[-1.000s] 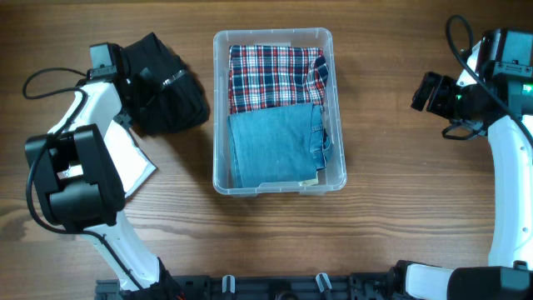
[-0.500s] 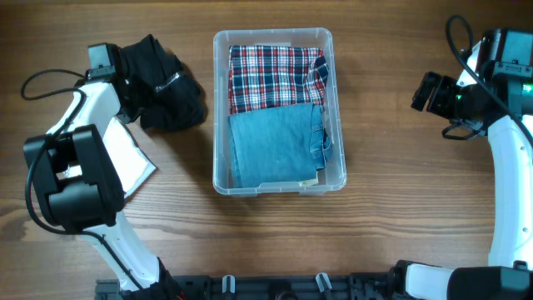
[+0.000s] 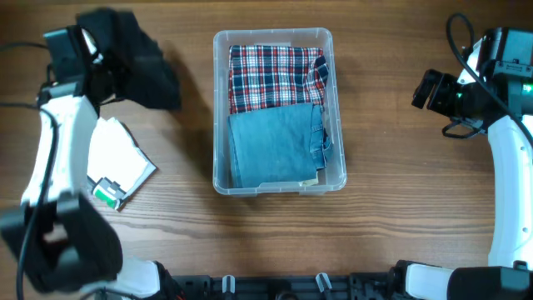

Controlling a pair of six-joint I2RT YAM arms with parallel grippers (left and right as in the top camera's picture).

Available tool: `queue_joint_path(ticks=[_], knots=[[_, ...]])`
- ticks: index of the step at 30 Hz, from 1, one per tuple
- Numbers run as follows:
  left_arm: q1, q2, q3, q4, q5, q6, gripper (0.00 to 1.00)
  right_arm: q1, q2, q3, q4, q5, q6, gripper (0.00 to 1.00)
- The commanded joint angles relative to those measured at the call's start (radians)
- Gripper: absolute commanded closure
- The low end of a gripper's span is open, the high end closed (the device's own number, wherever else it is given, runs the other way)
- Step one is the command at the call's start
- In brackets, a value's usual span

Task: Pack container
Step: 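Lift the black trousers with the left gripper and carry over the bin, then lower the black trousers onto the jeans and open the left gripper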

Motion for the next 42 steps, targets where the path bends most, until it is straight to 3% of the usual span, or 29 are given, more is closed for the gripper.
queue_joint_path(ticks=[1,5,8,15,17,24,31,37,42], knots=[[-0.040,-0.151,0.003,0.018,0.100,0.053,0.96,-0.001,-0.002,-0.002,0.004,0.002,-0.013,0.00],[-0.130,-0.265,0.003,0.026,0.183,0.055,0.96,-0.001,-0.002,-0.002,0.004,0.002,-0.013,0.00],[-0.245,-0.314,0.003,0.048,0.327,0.160,0.96,-0.001,-0.002,-0.002,0.003,0.002,-0.013,0.00],[-0.497,-0.303,0.003,0.054,0.342,0.215,0.96,-0.001,-0.002,-0.002,0.004,0.002,-0.012,0.00],[-0.550,-0.285,0.003,0.055,0.293,0.197,0.96,-0.001,-0.002,-0.002,0.004,0.002,-0.013,0.00],[-0.639,-0.183,0.003,0.062,0.099,-0.036,0.96,-0.001,-0.002,-0.002,0.004,0.002,-0.013,0.00],[-0.638,0.014,0.003,0.100,0.057,-0.222,0.96,-0.001,-0.002,-0.002,0.004,0.002,-0.013,0.00],[-0.638,0.124,0.003,0.089,0.048,-0.224,0.96,-0.001,-0.002,-0.002,0.004,0.002,-0.013,0.00],[-0.639,0.108,0.003,-0.016,-0.150,-0.213,0.96,-0.001,-0.002,-0.002,0.004,0.002,-0.013,0.00]])
